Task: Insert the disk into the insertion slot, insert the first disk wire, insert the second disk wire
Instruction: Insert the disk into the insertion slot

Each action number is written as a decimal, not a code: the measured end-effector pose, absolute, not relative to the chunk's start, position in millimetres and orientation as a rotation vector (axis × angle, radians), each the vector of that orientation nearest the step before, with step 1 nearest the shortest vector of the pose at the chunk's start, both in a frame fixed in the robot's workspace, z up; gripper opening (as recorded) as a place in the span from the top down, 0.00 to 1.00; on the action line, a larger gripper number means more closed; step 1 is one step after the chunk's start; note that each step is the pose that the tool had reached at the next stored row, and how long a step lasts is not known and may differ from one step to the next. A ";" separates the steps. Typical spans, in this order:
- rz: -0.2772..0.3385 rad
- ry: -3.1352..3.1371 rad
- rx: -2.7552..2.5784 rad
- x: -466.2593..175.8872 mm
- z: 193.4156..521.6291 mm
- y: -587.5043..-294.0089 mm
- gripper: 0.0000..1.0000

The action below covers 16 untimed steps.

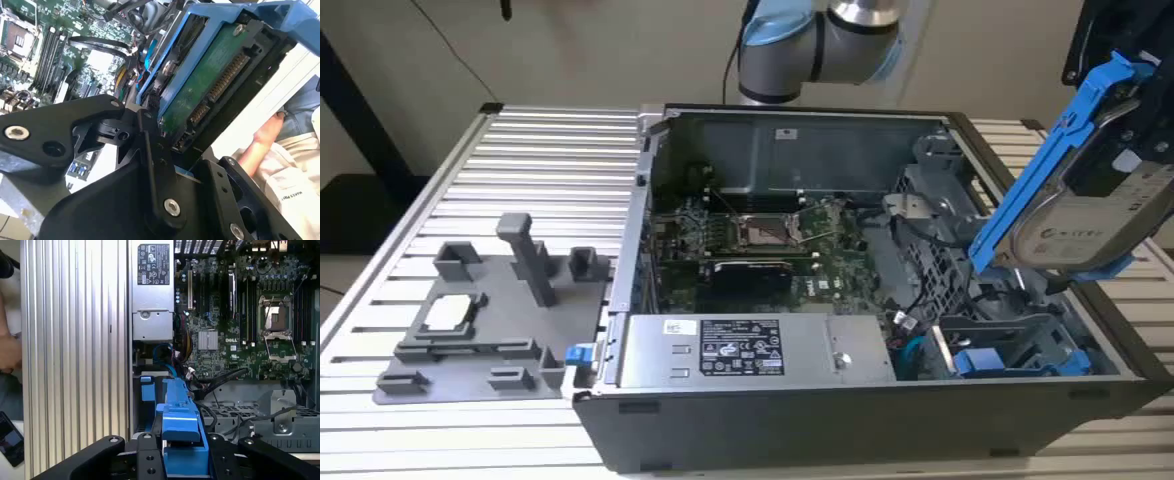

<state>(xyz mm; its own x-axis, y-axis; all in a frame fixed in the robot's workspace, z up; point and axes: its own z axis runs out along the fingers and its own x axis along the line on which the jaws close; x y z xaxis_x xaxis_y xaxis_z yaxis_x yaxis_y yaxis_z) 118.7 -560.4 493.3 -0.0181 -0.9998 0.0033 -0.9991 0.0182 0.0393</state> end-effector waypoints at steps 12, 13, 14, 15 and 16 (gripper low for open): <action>-0.040 -2.220 2.180 118.7 493.1 -560.4 0.67; -0.040 -2.220 2.180 118.7 492.5 -560.4 0.67; -0.040 -2.220 2.180 118.7 491.6 -560.5 0.67; -0.040 -2.220 2.180 118.7 490.5 -560.5 0.67; -0.040 -2.220 2.180 118.7 489.3 -560.7 0.67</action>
